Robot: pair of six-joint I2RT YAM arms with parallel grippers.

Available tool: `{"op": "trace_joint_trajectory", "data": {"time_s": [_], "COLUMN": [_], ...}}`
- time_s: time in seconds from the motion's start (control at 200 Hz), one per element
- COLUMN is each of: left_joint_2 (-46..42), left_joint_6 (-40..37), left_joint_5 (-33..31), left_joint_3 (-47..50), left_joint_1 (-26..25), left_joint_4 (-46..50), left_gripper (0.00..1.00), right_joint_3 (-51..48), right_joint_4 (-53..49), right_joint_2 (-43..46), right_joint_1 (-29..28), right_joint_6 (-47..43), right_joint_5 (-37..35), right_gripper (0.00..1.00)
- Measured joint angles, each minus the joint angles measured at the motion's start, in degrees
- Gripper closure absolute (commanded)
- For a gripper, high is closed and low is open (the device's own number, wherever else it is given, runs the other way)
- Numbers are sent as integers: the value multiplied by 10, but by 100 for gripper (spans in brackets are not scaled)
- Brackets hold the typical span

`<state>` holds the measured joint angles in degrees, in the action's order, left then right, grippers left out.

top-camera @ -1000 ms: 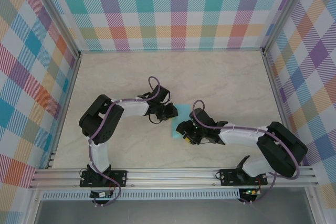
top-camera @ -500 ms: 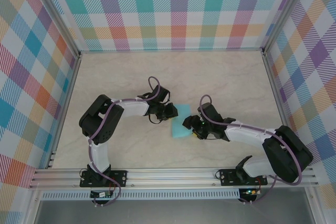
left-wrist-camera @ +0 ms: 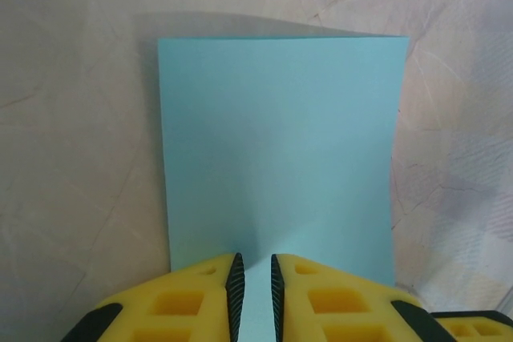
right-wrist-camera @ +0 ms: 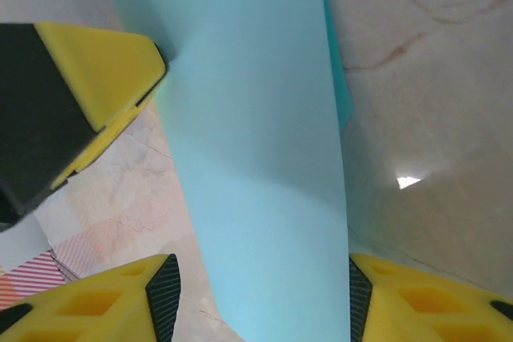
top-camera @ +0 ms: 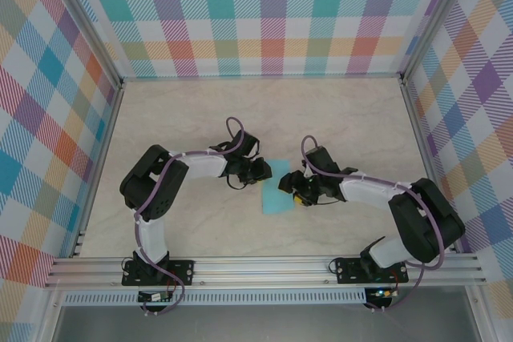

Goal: Fold a paper plane with a square sheet of paper (pick it up from the middle)
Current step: Third fold the triangle at the center of the table.

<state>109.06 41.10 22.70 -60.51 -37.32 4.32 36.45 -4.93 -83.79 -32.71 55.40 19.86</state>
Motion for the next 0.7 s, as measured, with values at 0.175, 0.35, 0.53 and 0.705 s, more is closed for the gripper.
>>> {"op": "trace_joint_trajectory", "data": {"time_s": [0.175, 0.35, 0.53, 0.705], "left_joint_2": [-18, -54, -111, -174], "left_joint_6": [-2, -7, -8, -19], "left_joint_5": [4, 2, -6, -30], "left_joint_3": [9, 9, 22, 66], "left_joint_1": [0, 0, -1, -18], "left_joint_4": [23, 49, 50, 50], "left_gripper": [72, 65, 62, 55], "right_joint_3": [28, 31, 33, 37], "right_joint_4": [-3, 10, 36, 39], "right_joint_2": [-35, -71, -103, -107], "right_joint_1": [28, 46, 47, 47], "right_joint_6": [-34, -49, -52, -53], "right_joint_5": [28, 61, 99, 109], "right_gripper": [57, 66, 69, 70]}}
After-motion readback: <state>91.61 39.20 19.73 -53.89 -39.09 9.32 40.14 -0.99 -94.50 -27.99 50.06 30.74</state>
